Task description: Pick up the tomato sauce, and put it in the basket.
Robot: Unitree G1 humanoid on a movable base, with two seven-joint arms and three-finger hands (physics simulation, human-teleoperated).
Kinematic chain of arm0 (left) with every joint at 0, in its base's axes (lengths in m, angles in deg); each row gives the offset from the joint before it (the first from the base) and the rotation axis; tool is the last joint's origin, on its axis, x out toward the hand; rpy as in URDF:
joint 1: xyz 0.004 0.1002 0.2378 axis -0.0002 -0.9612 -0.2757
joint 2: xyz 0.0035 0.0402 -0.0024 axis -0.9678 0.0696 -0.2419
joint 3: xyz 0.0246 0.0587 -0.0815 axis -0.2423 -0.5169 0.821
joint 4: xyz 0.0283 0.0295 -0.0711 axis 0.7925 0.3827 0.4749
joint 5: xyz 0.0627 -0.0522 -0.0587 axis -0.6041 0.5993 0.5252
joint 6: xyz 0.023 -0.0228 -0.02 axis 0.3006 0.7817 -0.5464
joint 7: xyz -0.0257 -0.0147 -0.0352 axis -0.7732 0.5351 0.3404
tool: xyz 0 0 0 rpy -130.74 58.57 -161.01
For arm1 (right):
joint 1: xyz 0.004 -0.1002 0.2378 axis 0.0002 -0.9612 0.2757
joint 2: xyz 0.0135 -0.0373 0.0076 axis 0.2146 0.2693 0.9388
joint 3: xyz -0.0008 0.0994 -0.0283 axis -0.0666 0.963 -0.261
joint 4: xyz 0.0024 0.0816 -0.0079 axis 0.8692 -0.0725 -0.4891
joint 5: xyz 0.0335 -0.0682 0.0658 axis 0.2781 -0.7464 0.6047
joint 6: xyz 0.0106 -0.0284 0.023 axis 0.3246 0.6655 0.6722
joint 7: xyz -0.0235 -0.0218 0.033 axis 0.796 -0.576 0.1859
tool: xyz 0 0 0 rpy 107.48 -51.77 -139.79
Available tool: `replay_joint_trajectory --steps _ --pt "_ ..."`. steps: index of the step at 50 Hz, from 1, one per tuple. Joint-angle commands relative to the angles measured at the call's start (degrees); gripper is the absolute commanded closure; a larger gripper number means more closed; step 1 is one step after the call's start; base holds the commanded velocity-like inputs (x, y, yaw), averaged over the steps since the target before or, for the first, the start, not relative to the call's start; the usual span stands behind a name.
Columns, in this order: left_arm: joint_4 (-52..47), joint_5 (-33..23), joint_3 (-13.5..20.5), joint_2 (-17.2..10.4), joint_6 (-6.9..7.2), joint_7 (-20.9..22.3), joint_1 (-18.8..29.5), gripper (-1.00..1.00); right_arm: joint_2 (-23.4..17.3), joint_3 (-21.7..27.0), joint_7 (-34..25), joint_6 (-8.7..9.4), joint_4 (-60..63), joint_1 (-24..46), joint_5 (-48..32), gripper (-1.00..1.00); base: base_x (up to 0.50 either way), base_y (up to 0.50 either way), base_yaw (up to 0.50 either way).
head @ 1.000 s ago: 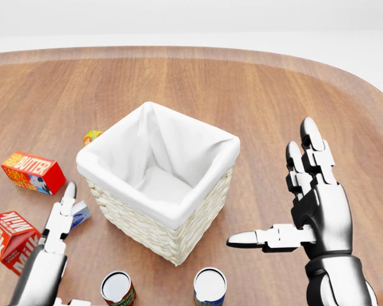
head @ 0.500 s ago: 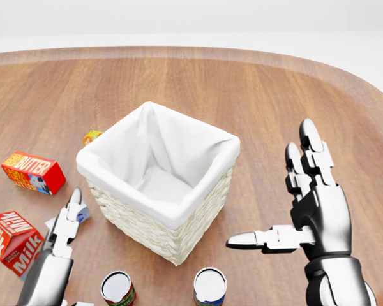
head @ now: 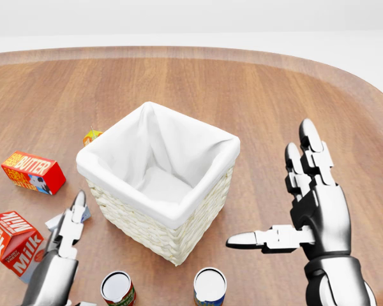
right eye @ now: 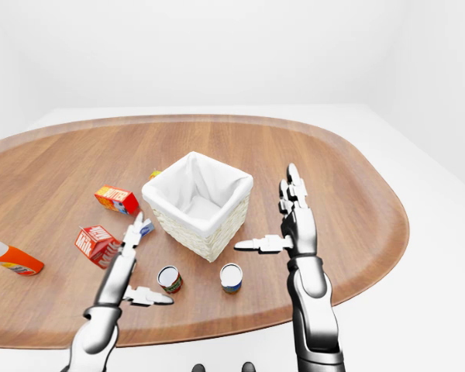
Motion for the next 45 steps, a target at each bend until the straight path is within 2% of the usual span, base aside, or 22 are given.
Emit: replay_joint_trajectory --steps 1,45 --pt "3.3 -0.7 0.0 -0.3 -0.45 -1.5 1.2 -1.00 0.0 0.0 0.0 0.00 0.2 -0.1 0.0 -1.00 0.00 0.00 0.00" --pt "10.3 -1.8 -0.2 -0.7 -0.45 -3.7 4.4 -1.00 0.0 0.0 0.0 0.00 0.0 0.0 0.1 -1.00 0.00 0.00 0.00"
